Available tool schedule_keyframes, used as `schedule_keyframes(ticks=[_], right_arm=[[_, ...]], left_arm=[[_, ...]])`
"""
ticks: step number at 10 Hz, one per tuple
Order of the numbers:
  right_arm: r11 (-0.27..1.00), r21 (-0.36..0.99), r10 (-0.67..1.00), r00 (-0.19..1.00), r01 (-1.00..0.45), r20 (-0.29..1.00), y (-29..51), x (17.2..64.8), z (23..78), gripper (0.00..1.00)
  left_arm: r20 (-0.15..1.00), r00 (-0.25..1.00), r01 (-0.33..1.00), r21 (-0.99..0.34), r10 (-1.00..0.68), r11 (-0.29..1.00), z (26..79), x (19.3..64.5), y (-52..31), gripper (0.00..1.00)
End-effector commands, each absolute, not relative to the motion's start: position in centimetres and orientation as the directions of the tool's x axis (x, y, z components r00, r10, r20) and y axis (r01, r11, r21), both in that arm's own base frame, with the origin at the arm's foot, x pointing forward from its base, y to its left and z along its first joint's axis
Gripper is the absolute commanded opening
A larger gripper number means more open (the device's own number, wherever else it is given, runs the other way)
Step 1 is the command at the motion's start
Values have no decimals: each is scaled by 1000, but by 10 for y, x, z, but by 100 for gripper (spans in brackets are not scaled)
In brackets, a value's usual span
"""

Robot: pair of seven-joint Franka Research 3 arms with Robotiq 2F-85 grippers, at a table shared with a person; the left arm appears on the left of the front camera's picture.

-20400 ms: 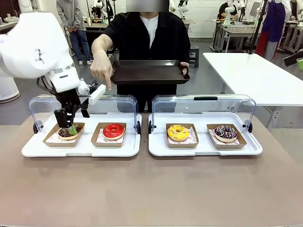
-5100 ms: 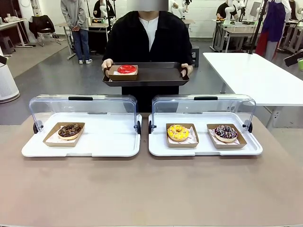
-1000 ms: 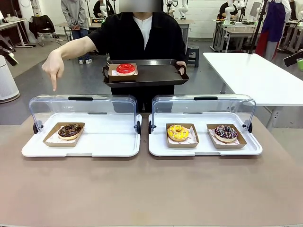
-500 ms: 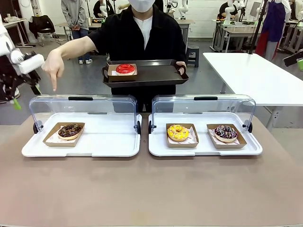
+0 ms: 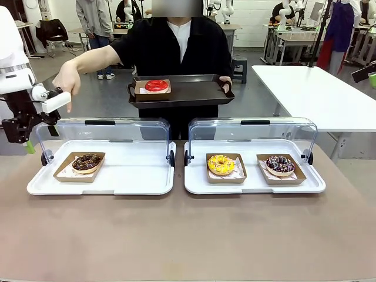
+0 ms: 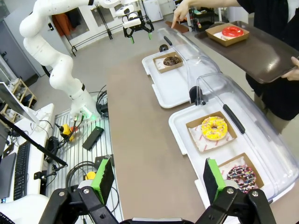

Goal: Provide the desired donut to the person.
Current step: Pick up and lift the Paper togo box containing the Donut pointed at by the person.

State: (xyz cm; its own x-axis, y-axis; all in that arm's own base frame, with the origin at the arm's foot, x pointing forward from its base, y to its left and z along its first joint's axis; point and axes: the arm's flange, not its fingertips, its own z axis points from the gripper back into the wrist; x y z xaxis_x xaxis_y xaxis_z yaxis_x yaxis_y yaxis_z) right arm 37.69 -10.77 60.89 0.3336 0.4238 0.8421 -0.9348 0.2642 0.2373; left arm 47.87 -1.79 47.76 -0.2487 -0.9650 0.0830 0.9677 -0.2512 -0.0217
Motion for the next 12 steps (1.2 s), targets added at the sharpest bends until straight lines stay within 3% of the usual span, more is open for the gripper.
schedule_keyframes(ticks=[1,12], right_arm=[[253,233,414,323,-939,851,-108,377,609,100],[253,233,414,323,-939,851,-108,377,609,100]], left_arm=[[70,-220,975,2,-973,-220,478,475,-17,100],[83,-244,969,-23,-966,-247,477,479,-17,100]])
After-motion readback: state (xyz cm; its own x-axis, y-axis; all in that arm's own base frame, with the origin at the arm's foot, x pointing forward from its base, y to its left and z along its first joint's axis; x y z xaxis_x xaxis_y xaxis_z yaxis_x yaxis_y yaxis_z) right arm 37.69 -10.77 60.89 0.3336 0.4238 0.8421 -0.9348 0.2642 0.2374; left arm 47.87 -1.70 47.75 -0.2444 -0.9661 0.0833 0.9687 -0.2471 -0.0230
